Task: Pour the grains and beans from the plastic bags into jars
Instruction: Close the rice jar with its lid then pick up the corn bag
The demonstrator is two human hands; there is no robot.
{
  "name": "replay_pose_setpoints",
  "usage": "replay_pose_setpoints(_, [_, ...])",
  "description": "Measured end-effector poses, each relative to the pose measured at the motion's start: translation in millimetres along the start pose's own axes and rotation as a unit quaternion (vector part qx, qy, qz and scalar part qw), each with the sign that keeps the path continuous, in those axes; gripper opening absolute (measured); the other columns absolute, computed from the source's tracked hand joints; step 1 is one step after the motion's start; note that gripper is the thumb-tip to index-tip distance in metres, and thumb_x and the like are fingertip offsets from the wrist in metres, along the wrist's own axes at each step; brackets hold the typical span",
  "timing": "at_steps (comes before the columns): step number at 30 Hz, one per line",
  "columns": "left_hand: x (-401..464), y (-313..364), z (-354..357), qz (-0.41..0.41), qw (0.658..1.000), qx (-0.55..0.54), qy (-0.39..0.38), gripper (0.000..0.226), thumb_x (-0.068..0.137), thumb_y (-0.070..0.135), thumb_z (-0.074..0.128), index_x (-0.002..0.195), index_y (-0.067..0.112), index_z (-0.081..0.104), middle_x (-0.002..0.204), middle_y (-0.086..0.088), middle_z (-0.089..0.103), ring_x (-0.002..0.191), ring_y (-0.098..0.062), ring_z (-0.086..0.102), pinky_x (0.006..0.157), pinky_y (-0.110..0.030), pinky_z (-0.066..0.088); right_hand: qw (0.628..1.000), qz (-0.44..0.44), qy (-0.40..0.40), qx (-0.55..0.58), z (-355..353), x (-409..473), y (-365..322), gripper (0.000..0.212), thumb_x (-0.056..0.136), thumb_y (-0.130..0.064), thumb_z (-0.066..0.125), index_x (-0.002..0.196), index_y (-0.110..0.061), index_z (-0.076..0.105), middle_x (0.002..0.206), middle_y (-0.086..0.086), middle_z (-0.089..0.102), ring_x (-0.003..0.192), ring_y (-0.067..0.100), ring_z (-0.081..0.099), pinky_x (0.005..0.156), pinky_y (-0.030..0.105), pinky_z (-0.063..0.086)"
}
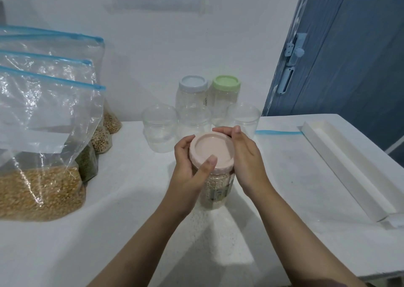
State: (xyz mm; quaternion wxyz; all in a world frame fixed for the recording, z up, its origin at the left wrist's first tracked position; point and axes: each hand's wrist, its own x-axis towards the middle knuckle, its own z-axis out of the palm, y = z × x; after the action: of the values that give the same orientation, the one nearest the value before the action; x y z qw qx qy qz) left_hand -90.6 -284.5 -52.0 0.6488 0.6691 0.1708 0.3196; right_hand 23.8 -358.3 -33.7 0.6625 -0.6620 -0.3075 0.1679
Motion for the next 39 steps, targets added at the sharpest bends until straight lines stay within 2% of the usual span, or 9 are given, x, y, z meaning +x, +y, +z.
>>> replay_pose_setpoints(4, [2, -2, 0, -0.008, 1.000, -0.001, 0.002, 0.048, 0.083, 0.042, 0.058, 0.124, 0.042, 0.034, 0.125, 0.006, 0.054, 0.109, -0.002, 0.062, 0.087, -0.019, 0.051, 1.000, 0.015, -0.024, 0.001, -2, 7, -4, 0.049, 0.106, -0.045, 0.031, 0.103, -0.023, 0.074, 0.101, -0.016, 0.073, 0.091, -0.002, 0.066, 0.076, 0.011, 0.049])
replay_pose_setpoints(10, [2, -5, 4, -0.016, 0.999, -0.015, 0.039, 0.029, 0.103, 0.034, 0.042, 0.132, 0.033, 0.043, 0.120, 0.008, 0.061, 0.106, -0.003, 0.062, 0.082, -0.016, 0.050, 0.998, 0.020, 0.028, 0.061, 9, -5, 7, 0.019, 0.104, -0.026, 0.048, 0.103, -0.018, 0.066, 0.101, -0.019, 0.071, 0.092, -0.003, 0.063, 0.074, 0.013, 0.047])
replay_pose_setpoints(14, [2, -5, 1, -0.025, 0.999, -0.019, 0.027, 0.042, 0.096, 0.059, 0.039, 0.133, 0.042, 0.044, 0.124, 0.019, 0.061, 0.114, 0.005, 0.058, 0.092, -0.016, 0.049, 0.990, 0.031, 0.064, 0.125, 9, -6, 11, 0.039, 0.103, -0.042, 0.044, 0.111, -0.010, 0.065, 0.115, -0.009, 0.072, 0.109, 0.005, 0.064, 0.089, 0.021, 0.048])
replay_pose_setpoints(19, [6, -12, -2, -0.036, 0.998, -0.037, 0.042, 0.034, 0.095, 0.052, 0.043, 0.127, 0.043, 0.047, 0.120, 0.014, 0.064, 0.114, -0.004, 0.061, 0.093, -0.025, 0.048, 0.987, 0.067, 0.084, 0.121, 7, -4, 19, 0.045, 0.095, -0.055, 0.040, 0.089, -0.022, 0.069, 0.102, -0.004, 0.074, 0.102, 0.016, 0.067, 0.096, 0.042, 0.050])
replay_pose_setpoints(22, [7, -13, -3, -0.043, 0.998, -0.044, 0.031, 0.043, 0.090, 0.063, 0.036, 0.126, 0.042, 0.049, 0.123, 0.008, 0.065, 0.117, -0.008, 0.061, 0.096, -0.028, 0.048, 0.990, 0.037, 0.080, 0.108, 5, -8, 20, 0.034, 0.106, -0.035, 0.038, 0.096, -0.023, 0.068, 0.102, -0.009, 0.072, 0.100, 0.008, 0.065, 0.090, 0.031, 0.049])
replay_pose_setpoints(27, [9, -14, -2, -0.042, 0.998, -0.042, 0.031, 0.037, 0.094, 0.059, 0.041, 0.126, 0.041, 0.048, 0.118, 0.010, 0.066, 0.112, -0.006, 0.063, 0.094, -0.030, 0.049, 0.990, 0.027, 0.063, 0.121, 1, -11, 26, 0.028, 0.097, -0.042, 0.040, 0.091, -0.020, 0.058, 0.086, -0.014, 0.062, 0.085, 0.004, 0.058, 0.081, 0.029, 0.044])
replay_pose_setpoints(31, [8, -14, -6, -0.036, 0.999, -0.029, 0.009, 0.047, 0.088, 0.049, 0.053, 0.131, 0.035, 0.045, 0.122, 0.015, 0.063, 0.119, -0.008, 0.059, 0.093, -0.027, 0.050, 0.992, 0.046, 0.001, 0.116, -3, -12, 27, 0.036, 0.107, -0.037, 0.034, 0.118, -0.026, 0.067, 0.120, -0.009, 0.070, 0.115, 0.008, 0.063, 0.097, 0.030, 0.049])
replay_pose_setpoints(35, [7, -14, -6, -0.025, 0.999, -0.020, -0.003, 0.051, 0.090, 0.050, 0.045, 0.139, 0.034, 0.043, 0.129, 0.015, 0.060, 0.121, -0.001, 0.057, 0.098, -0.024, 0.047, 0.990, 0.046, 0.029, 0.129, -4, -14, 23, 0.022, 0.106, -0.032, 0.041, 0.100, -0.018, 0.056, 0.090, -0.011, 0.065, 0.083, 0.003, 0.061, 0.072, 0.027, 0.045])
replay_pose_setpoints(39, [6, -12, -7, -0.013, 1.000, -0.004, -0.019, 0.062, 0.083, 0.059, 0.052, 0.140, 0.039, 0.038, 0.131, 0.024, 0.056, 0.123, 0.002, 0.053, 0.099, -0.023, 0.047, 0.990, 0.059, -0.020, 0.129, -4, -13, 25, 0.030, 0.106, -0.039, 0.037, 0.124, -0.037, 0.062, 0.122, -0.013, 0.068, 0.114, 0.006, 0.063, 0.096, 0.029, 0.052])
